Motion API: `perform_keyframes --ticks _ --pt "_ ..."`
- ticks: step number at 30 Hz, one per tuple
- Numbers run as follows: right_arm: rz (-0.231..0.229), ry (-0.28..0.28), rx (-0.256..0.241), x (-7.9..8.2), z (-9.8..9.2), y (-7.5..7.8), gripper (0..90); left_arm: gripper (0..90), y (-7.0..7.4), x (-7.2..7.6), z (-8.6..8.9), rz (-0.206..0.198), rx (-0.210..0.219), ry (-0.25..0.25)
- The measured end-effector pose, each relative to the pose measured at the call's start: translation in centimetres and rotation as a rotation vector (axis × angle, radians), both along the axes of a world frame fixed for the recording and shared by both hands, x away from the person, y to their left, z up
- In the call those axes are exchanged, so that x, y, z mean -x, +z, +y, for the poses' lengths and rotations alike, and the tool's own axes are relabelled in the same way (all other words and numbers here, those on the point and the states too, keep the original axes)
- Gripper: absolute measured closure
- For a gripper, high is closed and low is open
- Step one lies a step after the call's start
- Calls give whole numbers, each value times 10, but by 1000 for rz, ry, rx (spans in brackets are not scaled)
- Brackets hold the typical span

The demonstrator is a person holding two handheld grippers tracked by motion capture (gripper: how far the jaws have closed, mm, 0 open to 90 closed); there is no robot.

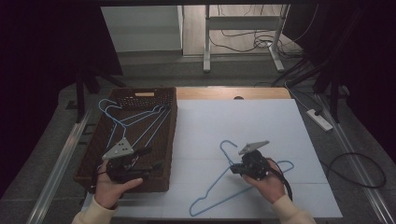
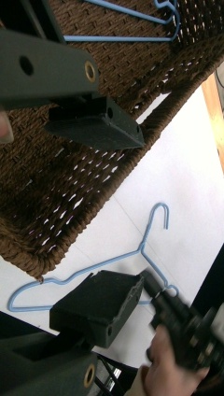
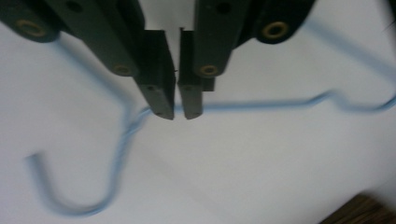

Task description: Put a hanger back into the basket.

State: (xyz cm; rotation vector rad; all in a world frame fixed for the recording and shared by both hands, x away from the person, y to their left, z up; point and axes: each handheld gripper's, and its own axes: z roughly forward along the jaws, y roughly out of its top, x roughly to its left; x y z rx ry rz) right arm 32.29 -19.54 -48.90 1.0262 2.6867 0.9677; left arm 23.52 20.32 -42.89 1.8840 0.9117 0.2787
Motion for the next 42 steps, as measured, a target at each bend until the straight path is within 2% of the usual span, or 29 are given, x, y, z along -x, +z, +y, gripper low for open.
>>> perform_keyframes --ticks 2,4,7,10,13,16,19,25,29,32,37,41,42 --pt "-4 -52 26 -19 4 -2 769 291 0 0 0 2 0 -2" --pt "-10 -83 45 -29 9 -4 701 291 0 -1 0 2 1 -1" --pt "-2 -91 64 -36 15 -6 671 291 0 -1 0 0 3 -1" --pt "3 -110 111 -43 25 -9 608 290 -1 -1 1 1 3 0" --pt "39 -135 167 -50 35 -11 594 290 -1 -1 1 2 3 0" --pt "66 -143 212 -55 43 -14 620 290 -1 -1 0 2 1 -3" --pt "55 -152 269 -56 51 -13 685 290 -1 -1 -1 3 0 -5" --pt "114 -206 321 -58 62 -11 855 290 -2 -1 -1 3 -2 -9" --pt "146 -226 338 -62 65 -10 863 290 -2 0 -2 2 -3 -9" --pt "151 -232 342 -62 66 -9 864 291 -2 1 -4 0 -6 -12" --pt "152 -239 306 -62 62 -9 866 291 -1 3 -11 -3 -7 -25" --pt "124 -241 269 -61 57 -7 866 291 1 6 -23 0 -15 -47" --pt "107 -239 250 -58 56 -2 866 291 0 8 -36 13 -28 -63"
